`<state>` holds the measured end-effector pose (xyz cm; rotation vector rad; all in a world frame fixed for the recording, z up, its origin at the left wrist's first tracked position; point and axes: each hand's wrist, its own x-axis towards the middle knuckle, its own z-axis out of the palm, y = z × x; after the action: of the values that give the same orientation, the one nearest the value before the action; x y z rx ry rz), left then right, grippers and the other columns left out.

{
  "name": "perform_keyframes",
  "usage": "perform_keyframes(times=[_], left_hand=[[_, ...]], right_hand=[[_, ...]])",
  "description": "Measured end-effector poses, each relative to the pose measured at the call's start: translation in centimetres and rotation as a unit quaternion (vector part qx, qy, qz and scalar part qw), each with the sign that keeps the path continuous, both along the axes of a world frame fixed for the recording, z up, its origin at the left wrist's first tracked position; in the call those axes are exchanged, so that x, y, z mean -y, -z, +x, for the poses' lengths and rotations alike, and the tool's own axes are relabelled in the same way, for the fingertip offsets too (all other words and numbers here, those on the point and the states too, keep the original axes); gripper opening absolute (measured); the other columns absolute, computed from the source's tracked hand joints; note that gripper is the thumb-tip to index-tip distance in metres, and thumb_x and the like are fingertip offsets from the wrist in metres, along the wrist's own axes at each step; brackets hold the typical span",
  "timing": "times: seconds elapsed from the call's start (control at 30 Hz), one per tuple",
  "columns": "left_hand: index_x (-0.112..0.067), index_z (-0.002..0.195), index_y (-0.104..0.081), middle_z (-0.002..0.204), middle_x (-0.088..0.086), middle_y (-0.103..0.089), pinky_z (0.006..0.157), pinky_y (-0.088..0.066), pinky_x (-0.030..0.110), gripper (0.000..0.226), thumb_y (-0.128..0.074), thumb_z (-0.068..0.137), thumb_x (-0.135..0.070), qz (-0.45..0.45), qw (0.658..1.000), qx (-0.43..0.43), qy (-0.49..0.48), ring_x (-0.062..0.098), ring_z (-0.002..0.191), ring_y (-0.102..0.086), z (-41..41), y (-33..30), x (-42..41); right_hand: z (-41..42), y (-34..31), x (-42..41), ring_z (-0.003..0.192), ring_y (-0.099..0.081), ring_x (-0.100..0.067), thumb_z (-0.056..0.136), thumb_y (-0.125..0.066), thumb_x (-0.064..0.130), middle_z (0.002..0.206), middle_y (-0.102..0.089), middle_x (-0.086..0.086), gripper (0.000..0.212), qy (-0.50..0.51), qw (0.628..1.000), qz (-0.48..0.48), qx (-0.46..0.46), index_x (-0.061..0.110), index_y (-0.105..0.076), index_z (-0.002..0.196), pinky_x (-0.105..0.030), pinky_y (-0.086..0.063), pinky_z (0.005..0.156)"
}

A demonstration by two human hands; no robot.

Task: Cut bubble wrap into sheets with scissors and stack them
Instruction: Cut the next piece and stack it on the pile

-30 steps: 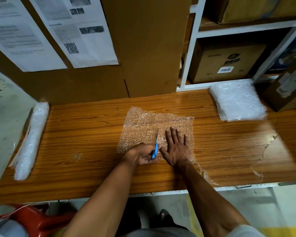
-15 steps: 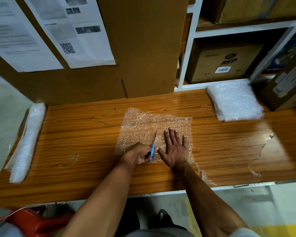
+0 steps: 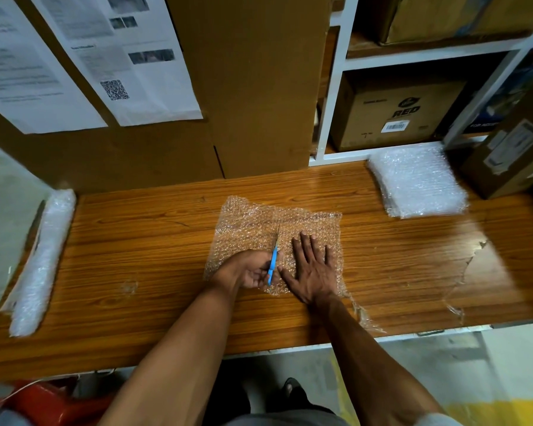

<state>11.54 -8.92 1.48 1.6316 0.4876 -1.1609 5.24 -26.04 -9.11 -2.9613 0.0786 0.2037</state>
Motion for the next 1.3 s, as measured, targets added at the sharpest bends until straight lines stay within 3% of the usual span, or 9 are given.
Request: perform_keyframes(times=[0.2,0.27,0.37,0.43,0.7,0.9,1.07,1.2,1.3], left_hand=[[-0.005,0.099,-0.072,0.075,0.01,-0.074,0.043,-0.039,0.013,0.023,-0.074,0.094,-0.027,0.034,0.999,0.032,-0.019,0.01,0.058,-0.065,0.5,1.4,0.1],[-0.005,0.095,-0.073,0.071,0.01,-0.074,0.042,-0.038,0.012,0.021,-0.077,0.092,-0.025,0.035,0.998,0.03,-0.031,0.011,0.064,-0.064,0.5,1.6,0.0],[-0.005,0.096,-0.072,0.08,0.012,-0.073,0.041,-0.038,0.012,0.02,-0.077,0.091,-0.024,0.023,0.999,0.02,-0.038,0.014,0.073,-0.066,0.5,1.9,-0.2],[-0.005,0.096,-0.072,0.084,0.013,-0.072,0.04,-0.039,0.013,0.019,-0.076,0.092,-0.023,0.012,0.999,0.015,-0.035,0.012,0.063,-0.068,0.5,1.9,-0.3],[-0.01,0.087,-0.065,0.086,0.008,-0.07,0.05,-0.046,0.017,0.035,-0.066,0.099,-0.043,0.024,0.999,-0.013,0.026,0.013,0.072,-0.067,0.8,1.2,0.0],[-0.006,0.097,-0.067,0.1,0.015,-0.071,0.05,-0.05,0.018,0.039,-0.068,0.097,-0.045,0.025,0.999,0.002,0.023,0.015,0.073,-0.066,1.7,1.3,0.8],[-0.006,0.094,-0.067,0.095,0.016,-0.069,0.043,-0.046,0.016,0.033,-0.069,0.098,-0.039,0.036,0.999,0.034,0.015,0.013,0.061,-0.065,2.3,1.5,1.9],[-0.008,0.099,-0.071,0.088,0.013,-0.068,0.039,-0.036,0.015,0.016,-0.065,0.102,-0.023,0.05,0.996,0.067,-0.009,0.006,0.042,-0.061,2.2,2.1,2.2],[-0.001,0.105,-0.073,0.086,0.015,-0.075,0.044,-0.038,0.017,0.027,-0.074,0.095,-0.026,0.065,0.994,0.089,-0.016,0.006,0.045,-0.061,1.9,2.8,2.1]], right_hand=[[-0.2,-0.1,0.0,0.159,0.021,-0.025,0.096,-0.005,0.083,0.174,0.019,-0.003,0.094,-0.001,1.0,0.003,-0.007,0.023,0.008,0.167,-0.055,0.014,0.126],[-0.3,-0.2,0.0,0.159,0.021,-0.025,0.097,-0.005,0.083,0.173,0.019,-0.003,0.093,0.001,1.0,0.003,-0.01,0.023,0.008,0.167,-0.056,0.013,0.127],[-0.3,-0.3,-0.2,0.16,0.016,-0.025,0.099,-0.002,0.078,0.175,0.013,-0.003,0.088,0.014,1.0,0.02,-0.002,0.024,0.004,0.168,-0.056,0.009,0.128],[0.2,-0.6,-0.2,0.161,0.008,-0.025,0.102,-0.001,0.073,0.176,0.004,-0.003,0.082,0.029,0.999,0.033,0.015,0.025,-0.003,0.169,-0.057,0.005,0.129],[1.4,-0.2,1.9,0.159,0.022,-0.024,0.105,0.001,0.065,0.173,0.022,-0.001,0.07,0.017,1.0,0.008,-0.01,0.033,0.011,0.166,-0.058,0.005,0.128],[1.2,-0.6,1.8,0.159,0.02,-0.025,0.103,0.003,0.065,0.173,0.022,-0.003,0.072,0.012,1.0,0.001,-0.012,0.032,0.012,0.166,-0.058,0.005,0.128],[1.1,-0.5,1.8,0.159,0.022,-0.025,0.105,0.0,0.064,0.173,0.021,-0.003,0.07,0.017,1.0,0.002,-0.011,0.032,0.011,0.166,-0.058,0.004,0.128],[1.2,-0.6,1.7,0.159,0.021,-0.026,0.105,-0.001,0.064,0.173,0.022,-0.004,0.071,0.015,1.0,-0.001,-0.013,0.032,0.013,0.166,-0.057,0.006,0.129],[1.2,-0.5,1.8,0.159,0.021,-0.026,0.104,-0.001,0.065,0.173,0.022,-0.004,0.071,0.018,1.0,-0.002,-0.016,0.033,0.014,0.165,-0.058,0.005,0.128]])
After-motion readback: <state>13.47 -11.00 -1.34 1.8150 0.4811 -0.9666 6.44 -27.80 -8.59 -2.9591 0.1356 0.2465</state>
